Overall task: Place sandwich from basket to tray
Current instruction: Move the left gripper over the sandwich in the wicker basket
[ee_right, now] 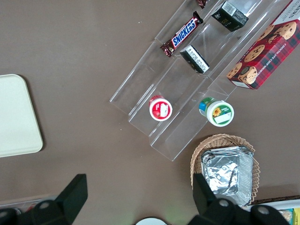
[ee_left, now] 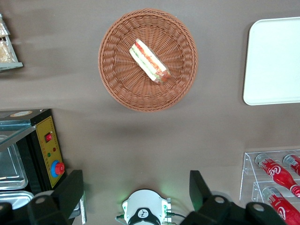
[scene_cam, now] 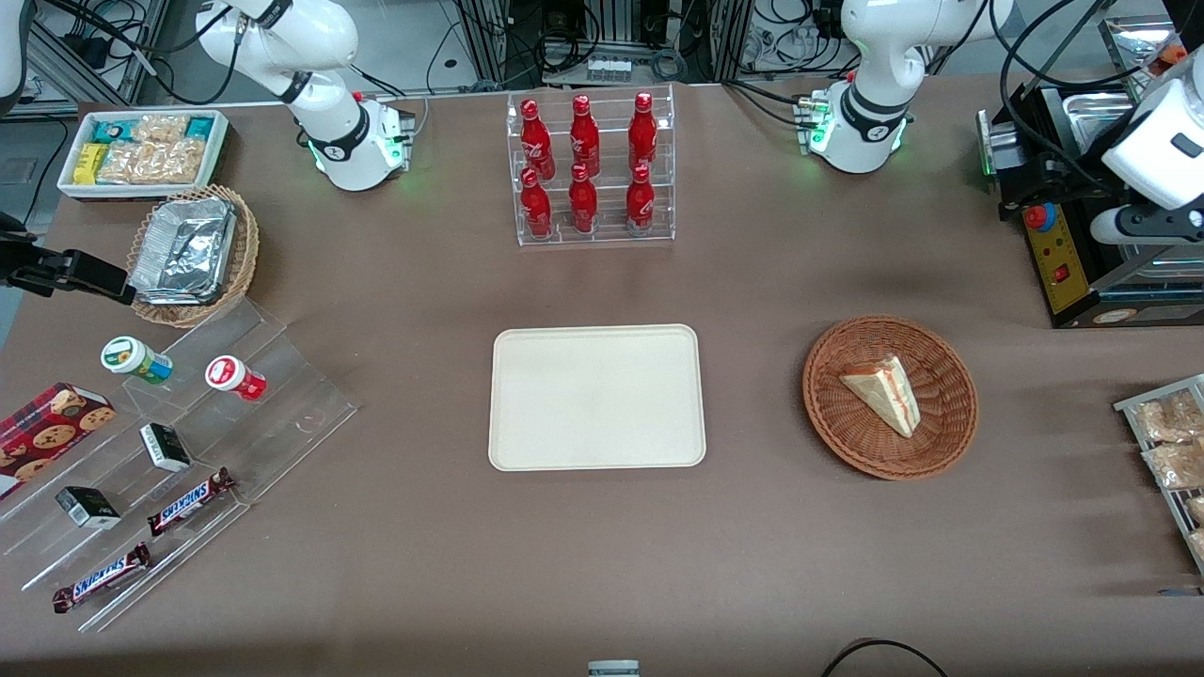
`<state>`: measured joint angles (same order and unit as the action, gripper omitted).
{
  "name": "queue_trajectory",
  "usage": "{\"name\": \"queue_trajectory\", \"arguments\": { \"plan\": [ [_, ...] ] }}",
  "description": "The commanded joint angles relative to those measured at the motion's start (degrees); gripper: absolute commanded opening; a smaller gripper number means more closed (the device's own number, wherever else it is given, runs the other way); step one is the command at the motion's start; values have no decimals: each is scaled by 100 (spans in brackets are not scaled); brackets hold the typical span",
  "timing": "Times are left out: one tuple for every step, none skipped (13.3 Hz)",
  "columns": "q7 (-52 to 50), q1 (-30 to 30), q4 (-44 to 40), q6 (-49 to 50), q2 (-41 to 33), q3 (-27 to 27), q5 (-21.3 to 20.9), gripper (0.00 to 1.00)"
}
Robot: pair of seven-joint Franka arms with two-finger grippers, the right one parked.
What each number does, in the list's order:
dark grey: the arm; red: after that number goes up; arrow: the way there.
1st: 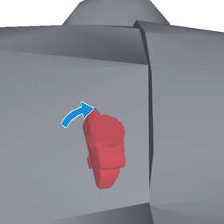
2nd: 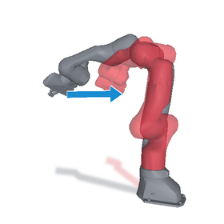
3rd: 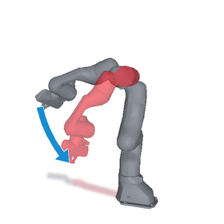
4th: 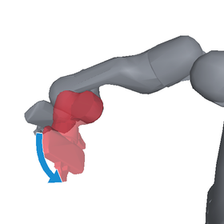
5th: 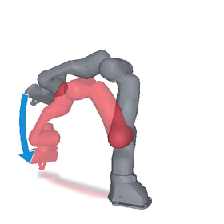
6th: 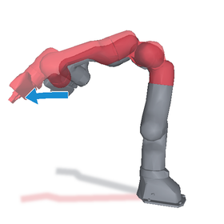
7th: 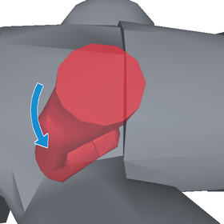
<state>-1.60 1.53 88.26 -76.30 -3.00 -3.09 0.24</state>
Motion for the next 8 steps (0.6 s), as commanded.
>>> {"name": "queue_trajectory", "arguments": {
  "plan": [
    [72,75,16,80,-87,81,55,100],
    [64,58,25,72,-61,81,55,100],
    [55,32,68,11,18,81,38,100],
    [46,23,86,-33,193,81,11,100],
    [3,-3,138,-69,464,90,11,100],
    [-15,-38,339,-365,580,133,11,100],
    [-137,-65,715,-864,598,142,3,100],
    [-399,-74,1128,-1391,581,142,2,100]
  ]
}}
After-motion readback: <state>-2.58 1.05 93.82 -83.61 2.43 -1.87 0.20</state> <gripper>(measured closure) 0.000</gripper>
